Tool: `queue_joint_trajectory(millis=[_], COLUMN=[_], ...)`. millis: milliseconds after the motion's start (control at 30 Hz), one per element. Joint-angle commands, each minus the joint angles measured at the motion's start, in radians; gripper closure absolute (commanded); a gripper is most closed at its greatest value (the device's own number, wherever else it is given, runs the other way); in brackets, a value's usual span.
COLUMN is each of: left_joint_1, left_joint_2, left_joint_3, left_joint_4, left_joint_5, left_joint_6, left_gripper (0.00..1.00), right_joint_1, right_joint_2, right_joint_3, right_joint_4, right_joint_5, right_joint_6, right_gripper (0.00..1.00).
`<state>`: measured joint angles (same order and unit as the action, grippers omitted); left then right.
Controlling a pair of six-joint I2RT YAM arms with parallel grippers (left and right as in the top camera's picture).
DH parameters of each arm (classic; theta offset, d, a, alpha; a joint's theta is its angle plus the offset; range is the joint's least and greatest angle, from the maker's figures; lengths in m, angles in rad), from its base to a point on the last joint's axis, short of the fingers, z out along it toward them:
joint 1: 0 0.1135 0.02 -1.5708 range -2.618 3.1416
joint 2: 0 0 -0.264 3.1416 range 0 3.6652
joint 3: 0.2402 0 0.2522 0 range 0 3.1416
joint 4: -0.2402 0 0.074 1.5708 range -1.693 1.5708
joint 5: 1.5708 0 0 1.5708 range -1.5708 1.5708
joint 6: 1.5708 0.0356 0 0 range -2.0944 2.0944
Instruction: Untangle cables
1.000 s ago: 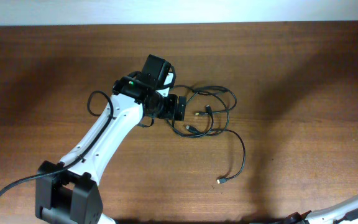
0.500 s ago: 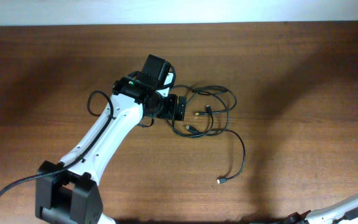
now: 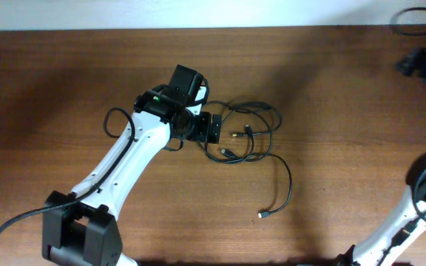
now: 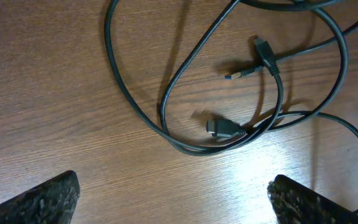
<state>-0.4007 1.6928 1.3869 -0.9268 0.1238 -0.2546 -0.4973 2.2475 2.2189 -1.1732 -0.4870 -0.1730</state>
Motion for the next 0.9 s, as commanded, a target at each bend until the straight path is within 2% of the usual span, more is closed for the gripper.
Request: queue_joint_trajectory(millis=[0,333,633,867], left_joint_1=[0.0,0.0,0.0,0.0], left_joint_2=[-0.008,-0.008,-0.008,-0.008], left_joint_3=[-0.001,-0.001,-0.001,-0.001], left_joint_4=[0.002,0.002,0.002,0.002], left_joint_5=[0.0,0.0,0.0,0.0], left_joint_6=[-0.01,-0.01,-0.01,-0.01], left_gripper=[0.01,0.01,0.01,0.01], right_joint_1=[0.13,0.407,0.554,0.628], right_joint_2=[-0.001,-0.001,-0.001,0.0], right_joint_3=[-0.009,-0.009,-0.009,-0.009], right_joint_4=[-0.062,-0.237,-0.323,-0.324], right_joint_5=[0.014,0.103,0.103,0.104], right_joint_6=[-0.088,-0.188,-0.19,-0.19], right_gripper=[0.01,0.01,0.01,0.01])
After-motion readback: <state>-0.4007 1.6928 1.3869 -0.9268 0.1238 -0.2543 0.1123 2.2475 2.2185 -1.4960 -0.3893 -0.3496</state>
